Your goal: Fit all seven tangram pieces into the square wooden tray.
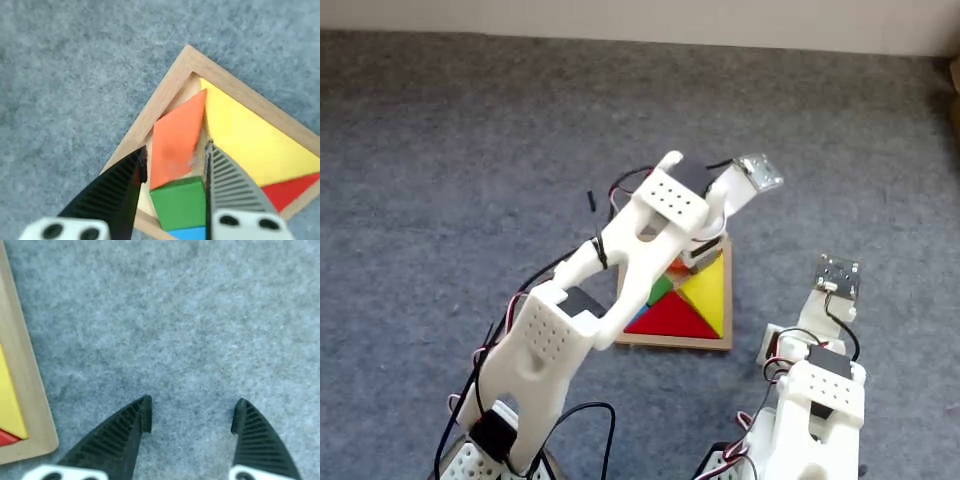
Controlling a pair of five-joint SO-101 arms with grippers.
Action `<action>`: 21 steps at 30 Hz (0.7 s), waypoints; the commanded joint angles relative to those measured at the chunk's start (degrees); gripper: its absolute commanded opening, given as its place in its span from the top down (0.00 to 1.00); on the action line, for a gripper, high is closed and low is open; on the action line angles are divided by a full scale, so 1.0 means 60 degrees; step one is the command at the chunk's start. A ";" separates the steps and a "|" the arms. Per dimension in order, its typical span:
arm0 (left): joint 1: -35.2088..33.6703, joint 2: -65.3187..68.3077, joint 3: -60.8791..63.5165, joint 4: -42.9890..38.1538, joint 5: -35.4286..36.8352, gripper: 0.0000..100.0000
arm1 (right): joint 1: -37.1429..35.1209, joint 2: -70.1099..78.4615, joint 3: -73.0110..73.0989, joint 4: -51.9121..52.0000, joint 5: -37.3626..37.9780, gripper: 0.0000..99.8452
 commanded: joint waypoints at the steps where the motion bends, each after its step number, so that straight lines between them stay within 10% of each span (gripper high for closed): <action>1: -0.0212 -0.0227 -0.1604 0.1026 0.0278 0.80 | 0.0110 -0.0139 0.0007 -0.0139 0.0088 0.74; 21: -0.0960 -0.1678 -0.1048 0.1846 0.1011 0.91 | 0.0110 -0.0139 0.0007 -0.0139 0.0088 0.74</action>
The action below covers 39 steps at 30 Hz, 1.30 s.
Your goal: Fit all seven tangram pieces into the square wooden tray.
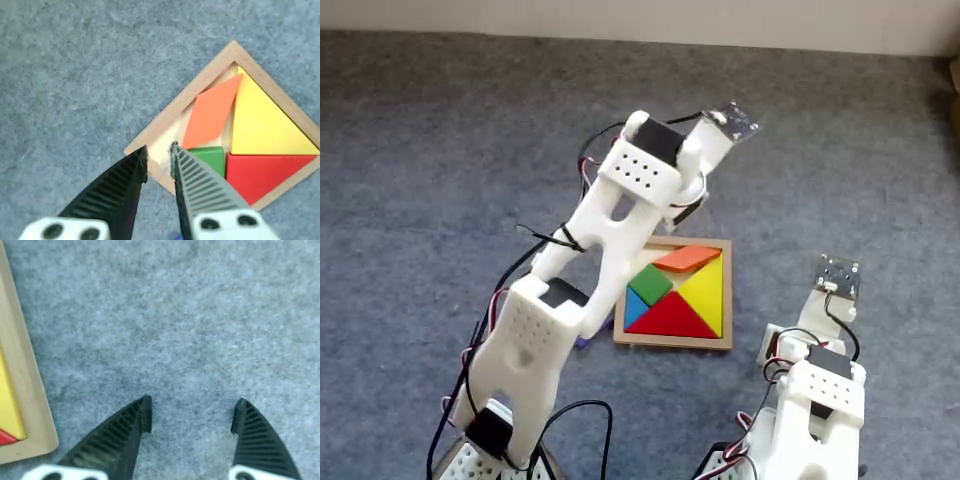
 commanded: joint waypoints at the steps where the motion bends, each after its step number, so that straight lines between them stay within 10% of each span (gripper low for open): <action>1: 0.0081 -0.1062 0.0828 0.0044 0.0571 0.91 | 0.0110 -0.0139 0.0007 -0.0139 0.0088 0.74; 17: 0.0315 0.0974 0.2015 -0.2242 0.2051 0.92 | 0.0110 -0.0139 0.0007 -0.0139 0.0088 0.74; 39: 0.0535 0.1150 -0.0271 -0.0527 0.2081 0.92 | 0.0081 -0.0139 0.0007 -0.0139 0.0088 0.74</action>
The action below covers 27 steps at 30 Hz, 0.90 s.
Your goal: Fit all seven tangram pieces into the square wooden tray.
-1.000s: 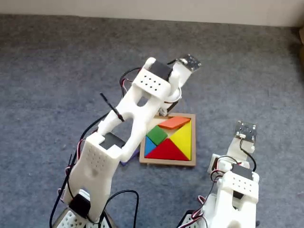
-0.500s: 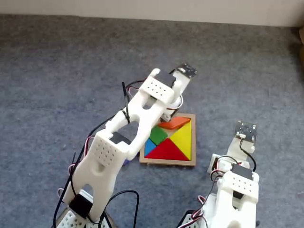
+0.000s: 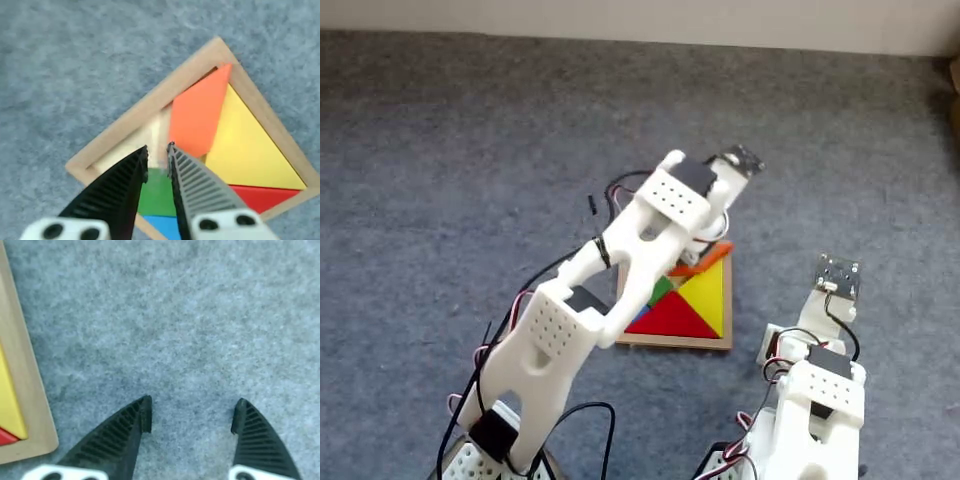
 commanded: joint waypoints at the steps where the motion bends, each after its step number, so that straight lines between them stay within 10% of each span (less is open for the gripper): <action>1: -0.0300 -0.0125 -0.1238 0.0645 0.0088 0.91 | 0.0081 -0.0139 0.0007 -0.0139 0.0088 0.74; 27: 0.0505 -0.0037 0.0139 -0.0044 0.0088 0.78 | 0.0066 -0.0154 0.0007 -0.0139 0.0088 0.74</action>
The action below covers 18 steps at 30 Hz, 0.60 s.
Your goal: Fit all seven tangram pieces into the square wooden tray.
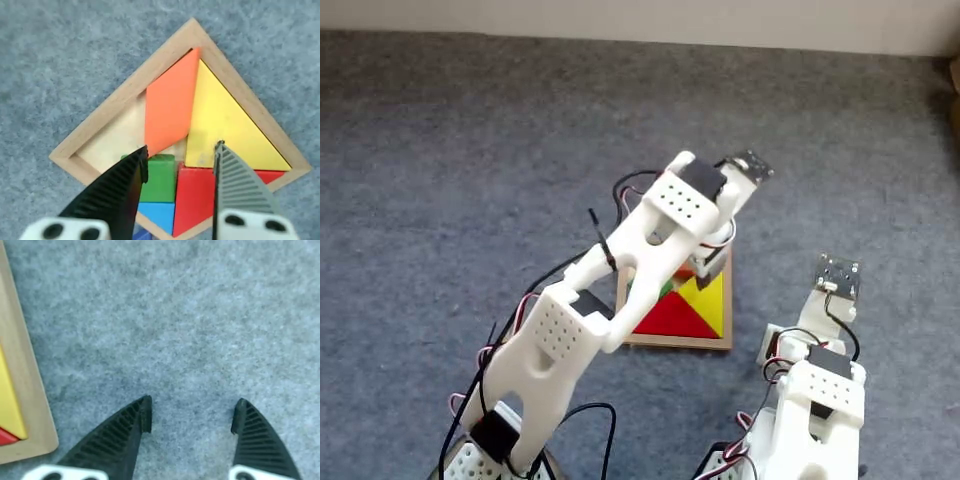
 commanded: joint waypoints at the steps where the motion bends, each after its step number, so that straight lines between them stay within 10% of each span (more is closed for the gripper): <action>1: 0.0081 -0.0125 0.0256 -0.0542 0.0059 0.78 | 0.0066 -0.0154 0.0007 -0.0139 0.0088 0.74; 18: 0.0125 0.0901 -0.0388 -0.0557 0.0029 0.78 | 0.0095 -0.0154 0.0007 -0.0139 0.0088 0.74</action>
